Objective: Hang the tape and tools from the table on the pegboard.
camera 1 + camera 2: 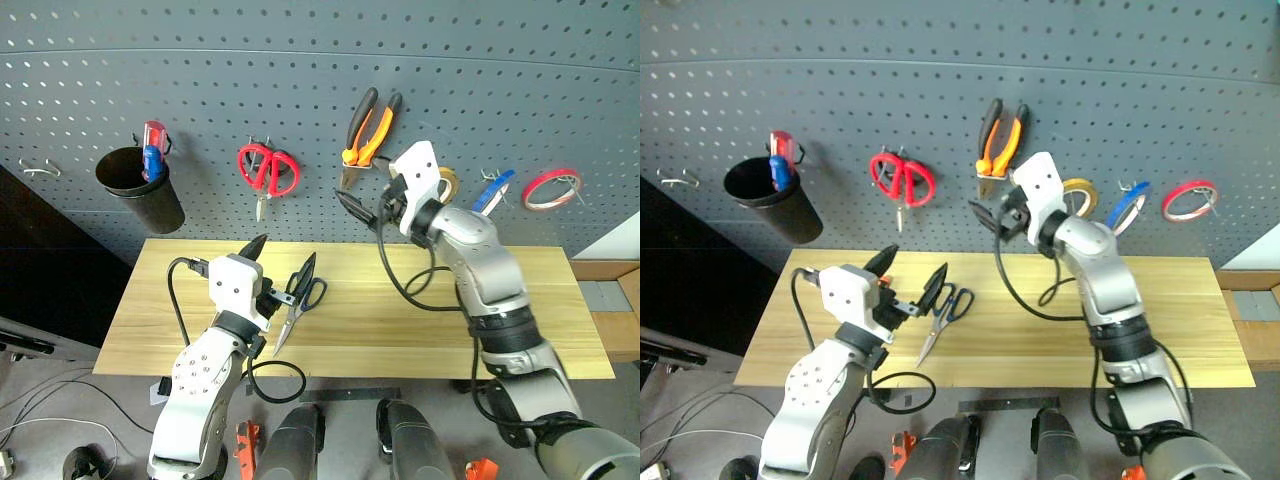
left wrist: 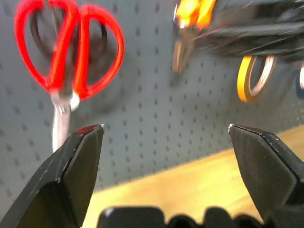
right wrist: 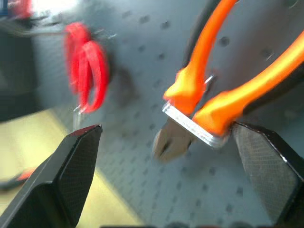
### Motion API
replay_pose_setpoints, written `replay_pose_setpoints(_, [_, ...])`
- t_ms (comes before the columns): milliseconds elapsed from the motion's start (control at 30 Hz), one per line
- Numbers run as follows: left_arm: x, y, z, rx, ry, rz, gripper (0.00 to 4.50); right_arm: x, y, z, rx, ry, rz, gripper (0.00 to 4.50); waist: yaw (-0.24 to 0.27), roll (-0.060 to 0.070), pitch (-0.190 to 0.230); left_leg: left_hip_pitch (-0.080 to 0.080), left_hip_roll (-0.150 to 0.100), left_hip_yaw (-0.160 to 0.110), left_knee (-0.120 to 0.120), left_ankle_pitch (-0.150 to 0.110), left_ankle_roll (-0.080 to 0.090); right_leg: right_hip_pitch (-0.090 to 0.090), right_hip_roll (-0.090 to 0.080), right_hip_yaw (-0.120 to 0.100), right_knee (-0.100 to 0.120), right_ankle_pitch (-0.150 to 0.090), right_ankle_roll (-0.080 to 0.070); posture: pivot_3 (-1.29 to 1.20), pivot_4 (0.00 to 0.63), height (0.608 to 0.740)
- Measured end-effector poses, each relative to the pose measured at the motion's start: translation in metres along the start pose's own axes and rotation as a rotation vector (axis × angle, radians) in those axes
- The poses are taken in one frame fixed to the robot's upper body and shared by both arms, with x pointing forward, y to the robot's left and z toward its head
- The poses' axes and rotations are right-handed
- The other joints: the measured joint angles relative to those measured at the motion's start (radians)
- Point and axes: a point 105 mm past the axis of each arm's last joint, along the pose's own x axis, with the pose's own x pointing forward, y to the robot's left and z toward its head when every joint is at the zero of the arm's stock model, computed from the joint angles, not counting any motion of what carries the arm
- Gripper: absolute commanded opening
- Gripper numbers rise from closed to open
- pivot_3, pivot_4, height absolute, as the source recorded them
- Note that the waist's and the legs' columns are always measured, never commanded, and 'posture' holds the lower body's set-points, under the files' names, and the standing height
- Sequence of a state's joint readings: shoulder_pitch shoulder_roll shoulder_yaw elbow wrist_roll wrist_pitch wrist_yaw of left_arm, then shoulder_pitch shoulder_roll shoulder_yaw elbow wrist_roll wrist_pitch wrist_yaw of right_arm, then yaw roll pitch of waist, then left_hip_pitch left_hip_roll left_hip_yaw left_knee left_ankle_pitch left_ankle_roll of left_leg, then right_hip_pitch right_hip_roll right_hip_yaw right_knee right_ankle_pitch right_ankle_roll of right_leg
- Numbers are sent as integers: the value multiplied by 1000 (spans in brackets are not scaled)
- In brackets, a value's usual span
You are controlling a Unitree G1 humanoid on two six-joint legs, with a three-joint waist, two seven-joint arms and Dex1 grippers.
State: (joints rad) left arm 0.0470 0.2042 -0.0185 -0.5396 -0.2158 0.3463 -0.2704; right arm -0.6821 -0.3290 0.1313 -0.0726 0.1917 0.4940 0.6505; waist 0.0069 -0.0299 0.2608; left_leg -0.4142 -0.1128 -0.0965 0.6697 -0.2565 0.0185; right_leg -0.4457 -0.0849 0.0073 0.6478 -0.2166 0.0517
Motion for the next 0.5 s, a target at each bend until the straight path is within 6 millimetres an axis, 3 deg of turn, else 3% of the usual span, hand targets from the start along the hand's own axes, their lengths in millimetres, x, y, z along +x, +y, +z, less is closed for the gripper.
replay_pose_setpoints(67, [-4, -2, -19, -69, 107, -13, 4500, -15, 14, -31, 88, 112, 87, 4480, -1, 0, -1, 1, 0, 0, 0, 0, 1, 2, 0, 0, -1, 0, 0, 44, 236, 740])
replay_pose_setpoints(133, [-6, -2, -32, -94, 181, -13, 4500, -25, 30, -50, 164, 185, 168, 4480, -3, 0, -1, 1, 0, 0, 1, 0, 1, 2, 0, 1, 0, 0, 0, 34, 236, 740])
replay_pose_setpoints(233, [-1, -1, -49, -76, 283, -6, 4500, -39, 48, -55, 163, 252, 274, 4480, -6, 0, -1, 5, 0, 0, 0, -1, 1, 5, 0, 0, 0, 0, 0, 23, 245, 740])
replay_pose_setpoints(400, [1, 14, -98, 42, 553, 60, 4500, -56, 85, -93, 190, 434, 390, 4480, -7, 0, -2, 11, 0, 2, -3, -2, 4, 10, -1, -1, -1, 0, 0, -1, 262, 740])
replay_pose_setpoints(500, [6, 8, -101, 45, 593, 45, 4500, -55, 95, -95, 189, 449, 401, 4480, -9, -1, -1, 11, 0, 2, -4, -1, 1, 9, -1, 1, -1, 0, 0, -3, 278, 740])
